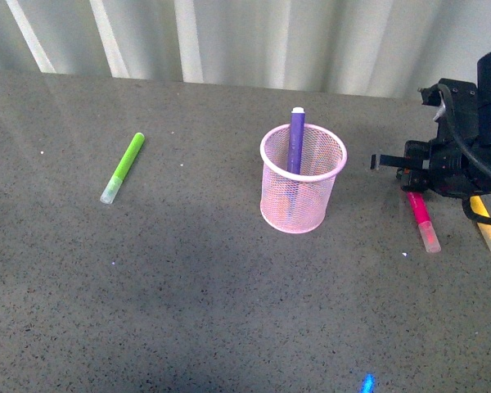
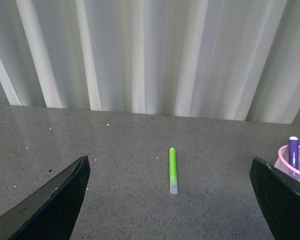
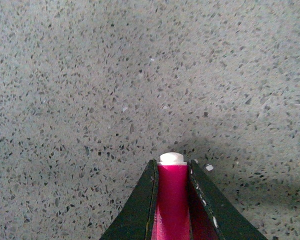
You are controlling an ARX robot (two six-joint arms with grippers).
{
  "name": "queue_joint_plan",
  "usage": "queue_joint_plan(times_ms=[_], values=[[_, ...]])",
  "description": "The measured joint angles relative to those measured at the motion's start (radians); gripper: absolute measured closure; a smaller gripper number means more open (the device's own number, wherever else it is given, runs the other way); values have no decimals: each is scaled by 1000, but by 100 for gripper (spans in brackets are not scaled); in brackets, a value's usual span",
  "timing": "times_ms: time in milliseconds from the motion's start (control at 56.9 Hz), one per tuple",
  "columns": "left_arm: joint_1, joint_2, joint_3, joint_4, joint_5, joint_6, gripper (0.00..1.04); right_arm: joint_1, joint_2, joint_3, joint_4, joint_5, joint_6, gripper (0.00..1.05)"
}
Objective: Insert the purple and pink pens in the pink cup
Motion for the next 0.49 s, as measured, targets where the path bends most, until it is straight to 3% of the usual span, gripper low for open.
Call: queue_joint_plan(times_ms=[246,492], values=[[0,0,0,0,0,0,7,-10,-142,-110,272,52,5,93],[0,0,0,0,0,0,7,51,-386,-229,676,-33,-44,93]])
